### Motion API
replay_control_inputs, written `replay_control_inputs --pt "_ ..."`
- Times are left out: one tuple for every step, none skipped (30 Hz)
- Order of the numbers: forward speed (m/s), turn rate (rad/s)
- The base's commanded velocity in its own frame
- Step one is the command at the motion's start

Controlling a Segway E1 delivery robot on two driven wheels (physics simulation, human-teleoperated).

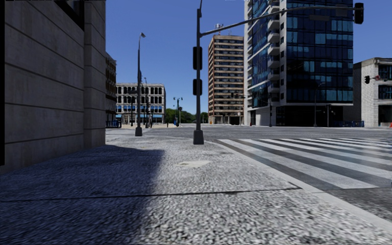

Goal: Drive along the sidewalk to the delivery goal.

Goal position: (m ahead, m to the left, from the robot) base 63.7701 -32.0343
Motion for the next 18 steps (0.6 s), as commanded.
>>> replay_control_inputs --pt "2.00 -0.52" --pt "2.00 -0.52" --pt "2.00 -0.52" --pt "2.00 -0.52" --pt "2.00 -0.52" --pt "2.00 -0.52" --pt "2.00 -0.52" --pt "2.00 -0.52" --pt "2.00 -0.52" --pt "2.00 -0.52" --pt "2.00 -0.52" --pt "2.00 -0.52" --pt "2.00 -0.52" --pt "2.00 -0.52" --pt "2.00 -0.52" --pt "2.00 -0.52" --pt "2.00 -0.53" --pt "2.00 -0.53"
